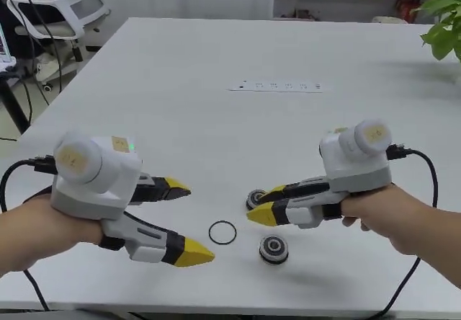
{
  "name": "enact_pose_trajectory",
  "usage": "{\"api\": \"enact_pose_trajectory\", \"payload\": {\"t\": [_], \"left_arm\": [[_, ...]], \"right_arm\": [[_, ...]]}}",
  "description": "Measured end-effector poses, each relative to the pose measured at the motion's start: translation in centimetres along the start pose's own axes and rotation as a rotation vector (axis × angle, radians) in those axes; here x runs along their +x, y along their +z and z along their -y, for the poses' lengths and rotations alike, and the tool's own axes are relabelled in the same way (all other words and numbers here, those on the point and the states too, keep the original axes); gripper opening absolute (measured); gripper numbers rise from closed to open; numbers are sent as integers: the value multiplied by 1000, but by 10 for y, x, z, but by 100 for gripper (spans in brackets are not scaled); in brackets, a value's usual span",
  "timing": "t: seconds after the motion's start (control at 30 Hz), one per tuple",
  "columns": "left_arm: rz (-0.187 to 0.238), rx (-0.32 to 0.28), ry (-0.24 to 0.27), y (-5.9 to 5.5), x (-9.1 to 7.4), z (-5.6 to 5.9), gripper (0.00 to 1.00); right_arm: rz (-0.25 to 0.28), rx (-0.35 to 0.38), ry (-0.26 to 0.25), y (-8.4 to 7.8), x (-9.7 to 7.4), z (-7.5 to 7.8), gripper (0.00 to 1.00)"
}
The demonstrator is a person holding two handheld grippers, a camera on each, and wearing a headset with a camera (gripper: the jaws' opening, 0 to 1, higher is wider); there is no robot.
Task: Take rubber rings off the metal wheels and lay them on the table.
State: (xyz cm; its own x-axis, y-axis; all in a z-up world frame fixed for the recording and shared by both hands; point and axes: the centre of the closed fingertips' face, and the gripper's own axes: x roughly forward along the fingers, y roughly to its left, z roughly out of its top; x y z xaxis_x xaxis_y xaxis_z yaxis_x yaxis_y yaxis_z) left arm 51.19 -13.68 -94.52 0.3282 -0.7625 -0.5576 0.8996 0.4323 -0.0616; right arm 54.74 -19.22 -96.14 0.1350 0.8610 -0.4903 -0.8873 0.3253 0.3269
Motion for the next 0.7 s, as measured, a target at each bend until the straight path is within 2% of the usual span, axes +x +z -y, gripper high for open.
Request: {"api": "enact_pose_trajectory", "payload": {"t": [0.3, 0.7], "left_arm": [[-2, 35, -33, 12, 18, 6, 71], [-17, 48, -76, 18, 45, 13, 67]], "right_arm": [[4, -16, -16, -12, -20, -1, 28], [2, -22, -32, -31, -37, 5, 29]]}}
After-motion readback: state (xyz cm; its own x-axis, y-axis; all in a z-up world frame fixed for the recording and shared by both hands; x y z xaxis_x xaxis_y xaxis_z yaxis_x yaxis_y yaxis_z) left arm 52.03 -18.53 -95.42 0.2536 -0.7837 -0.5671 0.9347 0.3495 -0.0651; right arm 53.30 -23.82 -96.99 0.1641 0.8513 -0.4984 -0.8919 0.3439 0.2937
